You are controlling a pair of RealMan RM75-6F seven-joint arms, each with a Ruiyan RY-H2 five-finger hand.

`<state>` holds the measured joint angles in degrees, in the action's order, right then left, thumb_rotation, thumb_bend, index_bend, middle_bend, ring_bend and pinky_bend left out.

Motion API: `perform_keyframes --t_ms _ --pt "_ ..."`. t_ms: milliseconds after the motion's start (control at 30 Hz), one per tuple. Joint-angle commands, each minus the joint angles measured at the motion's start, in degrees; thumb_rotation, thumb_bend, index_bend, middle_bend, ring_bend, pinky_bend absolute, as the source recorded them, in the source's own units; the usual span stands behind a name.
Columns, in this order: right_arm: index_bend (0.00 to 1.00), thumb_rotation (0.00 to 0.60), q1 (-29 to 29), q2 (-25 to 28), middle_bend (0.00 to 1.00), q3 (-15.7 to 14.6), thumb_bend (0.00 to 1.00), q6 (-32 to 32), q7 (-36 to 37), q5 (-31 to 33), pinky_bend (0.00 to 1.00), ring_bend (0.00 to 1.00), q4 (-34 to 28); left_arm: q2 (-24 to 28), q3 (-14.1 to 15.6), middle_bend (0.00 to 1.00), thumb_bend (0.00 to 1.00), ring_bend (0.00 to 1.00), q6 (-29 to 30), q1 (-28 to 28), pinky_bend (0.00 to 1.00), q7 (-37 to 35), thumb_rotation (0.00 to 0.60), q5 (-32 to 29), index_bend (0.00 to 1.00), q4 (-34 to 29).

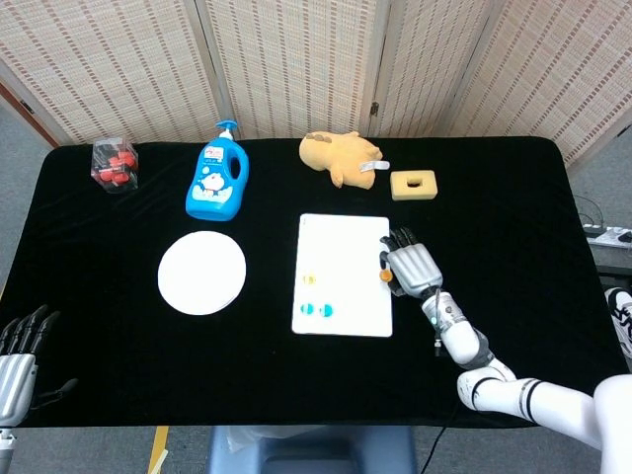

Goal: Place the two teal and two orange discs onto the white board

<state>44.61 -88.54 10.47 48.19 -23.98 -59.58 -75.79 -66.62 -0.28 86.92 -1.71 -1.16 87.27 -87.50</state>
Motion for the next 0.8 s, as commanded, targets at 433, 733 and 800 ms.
perform_keyframes --t_ms 433,733,800 --pt "0.49 0.600 9.13 -8.49 0.12 2.47 0.30 -0.98 -11.90 9.55 0.00 0.00 1.47 -0.42 0.14 0.00 0.13 0.07 -0.18 0.51 0.00 -1.40 0.600 -0.72 0.00 1.61" --pt "0.49 0.600 11.69 -11.23 0.12 2.53 0.30 -1.01 -13.87 12.38 0.00 0.00 4.67 -0.40 0.00 0.00 0.13 0.07 -0.21 0.57 0.00 -2.02 0.600 -0.88 0.00 2.10" --pt "0.49 0.600 12.10 -11.55 0.12 2.44 0.30 -1.09 -14.15 12.78 0.00 0.00 5.09 -0.45 0.05 0.00 0.13 0.07 -0.28 0.59 0.00 -2.11 0.600 -0.88 0.00 2.23"
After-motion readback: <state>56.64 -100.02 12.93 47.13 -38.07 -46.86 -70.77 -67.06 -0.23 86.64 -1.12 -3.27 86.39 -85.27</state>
